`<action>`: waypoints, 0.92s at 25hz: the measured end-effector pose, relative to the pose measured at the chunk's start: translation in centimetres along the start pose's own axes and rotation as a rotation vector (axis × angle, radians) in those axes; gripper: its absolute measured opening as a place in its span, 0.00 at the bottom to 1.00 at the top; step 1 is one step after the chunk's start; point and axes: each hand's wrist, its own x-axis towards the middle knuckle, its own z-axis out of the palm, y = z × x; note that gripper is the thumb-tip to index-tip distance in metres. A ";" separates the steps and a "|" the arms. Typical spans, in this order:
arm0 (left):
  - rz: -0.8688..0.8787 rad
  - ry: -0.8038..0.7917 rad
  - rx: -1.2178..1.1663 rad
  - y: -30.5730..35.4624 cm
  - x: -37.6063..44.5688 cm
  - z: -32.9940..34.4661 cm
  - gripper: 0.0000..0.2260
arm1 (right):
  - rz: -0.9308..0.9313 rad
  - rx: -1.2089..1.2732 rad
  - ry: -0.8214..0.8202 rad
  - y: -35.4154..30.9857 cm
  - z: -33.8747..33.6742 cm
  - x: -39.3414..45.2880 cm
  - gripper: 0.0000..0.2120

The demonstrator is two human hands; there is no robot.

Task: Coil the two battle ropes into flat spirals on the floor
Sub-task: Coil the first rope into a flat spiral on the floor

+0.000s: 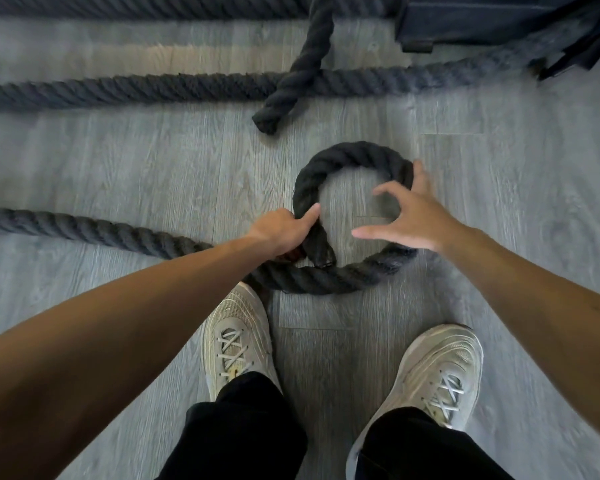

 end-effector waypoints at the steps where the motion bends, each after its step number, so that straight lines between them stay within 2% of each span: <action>1: -0.006 -0.012 -0.002 -0.1 0.2 0.0 0.37 | 0.053 -0.102 -0.007 -0.6 0.6 0.1 0.49; 4: 0.016 -0.025 0.054 -0.1 1.2 -0.1 0.39 | 0.271 -0.220 -0.015 -3.6 2.8 -0.2 0.61; 5: 0.025 -0.026 0.088 0.1 1.3 -0.2 0.39 | 0.279 -0.215 -0.029 -4.6 3.8 -0.7 0.62; 7: 0.035 -0.032 0.099 0.3 1.6 -0.1 0.38 | 0.164 -0.247 -0.053 -5.8 6.6 -1.8 0.60; 8: 0.030 -0.038 0.065 0.3 1.7 -0.1 0.37 | 0.079 -0.278 -0.054 -6.0 7.8 -2.4 0.56; 10: -0.001 -0.027 -0.001 0.0 1.5 -0.4 0.37 | -0.077 -0.279 0.037 -5.3 9.1 -2.9 0.42; 12: 0.034 0.111 0.003 -0.3 1.3 -1.3 0.36 | -0.238 -0.207 0.167 -3.8 9.0 -2.5 0.27; 14: 0.246 0.253 0.195 -0.3 1.5 -2.7 0.42 | -0.361 -0.134 0.175 -2.5 8.7 -1.9 0.21; 15: 0.424 0.307 0.385 -0.2 1.7 -3.6 0.43 | -0.407 -0.118 0.160 -2.0 8.6 -1.6 0.20; 16: 0.627 0.333 0.610 0.2 1.8 -4.5 0.38 | -0.452 -0.121 0.147 -1.6 8.4 -1.3 0.20; 18: 0.960 0.186 1.011 0.3 2.2 -5.8 0.30 | -0.547 -0.158 0.074 -0.9 7.7 -0.7 0.19; 20: 1.037 0.018 1.231 -0.3 2.4 -6.0 0.31 | -0.633 -0.254 -0.070 -0.2 6.3 -0.2 0.18; 21: 1.043 0.009 1.261 -0.6 2.3 -5.7 0.32 | -0.671 -0.338 -0.131 0.0 5.3 0.2 0.20; 23: 1.039 0.096 1.228 -1.1 1.7 -4.3 0.32 | -0.715 -0.525 -0.160 0.3 2.8 1.2 0.22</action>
